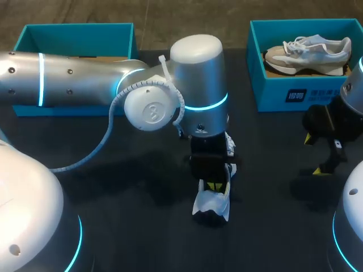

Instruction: Take the shoe out of the shoebox, open the shoe tongue, remove and reinsert the insole, then place the shoe into the shoebox

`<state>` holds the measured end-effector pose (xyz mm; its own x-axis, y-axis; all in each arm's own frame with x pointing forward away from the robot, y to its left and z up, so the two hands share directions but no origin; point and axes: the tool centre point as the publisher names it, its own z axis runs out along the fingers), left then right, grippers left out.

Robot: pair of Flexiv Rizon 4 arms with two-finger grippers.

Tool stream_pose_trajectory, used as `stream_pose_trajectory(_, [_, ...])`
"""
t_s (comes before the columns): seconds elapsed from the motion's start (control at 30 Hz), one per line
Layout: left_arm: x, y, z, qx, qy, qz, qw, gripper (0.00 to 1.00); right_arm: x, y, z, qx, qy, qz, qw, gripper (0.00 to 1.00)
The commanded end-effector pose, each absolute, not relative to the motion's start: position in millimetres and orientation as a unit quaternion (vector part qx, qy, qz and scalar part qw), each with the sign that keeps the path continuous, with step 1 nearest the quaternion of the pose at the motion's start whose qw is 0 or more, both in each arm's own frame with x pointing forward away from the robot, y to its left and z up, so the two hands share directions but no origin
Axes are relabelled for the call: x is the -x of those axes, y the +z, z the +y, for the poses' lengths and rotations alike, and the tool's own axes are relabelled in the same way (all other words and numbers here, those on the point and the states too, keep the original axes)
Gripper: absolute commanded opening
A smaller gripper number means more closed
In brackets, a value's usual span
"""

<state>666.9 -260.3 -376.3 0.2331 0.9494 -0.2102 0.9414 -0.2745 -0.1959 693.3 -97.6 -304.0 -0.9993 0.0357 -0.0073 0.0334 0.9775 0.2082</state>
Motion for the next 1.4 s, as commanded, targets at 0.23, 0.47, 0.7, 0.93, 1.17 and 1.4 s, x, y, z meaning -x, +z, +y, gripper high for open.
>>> stream_pose_trajectory(0.23, [-673,-400,-266,0.796,0.143,-0.586,0.045,0.00,-692,-304,-97,-0.018,0.103,0.994,0.007,1.00])
stream_pose_trajectory(0.47, [-678,-414,-268,0.798,0.100,-0.593,0.026,0.00,-692,-304,-97,-0.018,0.103,0.994,0.007,1.00])
stream_pose_trajectory(0.7, [-684,-411,-265,0.790,0.089,-0.606,0.016,0.00,-692,-304,-97,-0.018,0.103,0.994,0.007,1.00])
stream_pose_trajectory(0.93, [-686,-394,-261,0.786,0.086,-0.612,0.004,0.00,-692,-304,-97,-0.018,0.103,0.994,0.007,1.00])
stream_pose_trajectory(1.17, [-684,-372,-260,0.786,0.088,-0.612,-0.001,0.00,-692,-304,-97,-0.018,0.103,0.994,0.007,1.00])
stream_pose_trajectory(1.4, [-692,-358,-263,0.784,0.084,-0.615,-0.005,0.00,-692,-304,-97,-0.018,0.103,0.994,0.007,1.00])
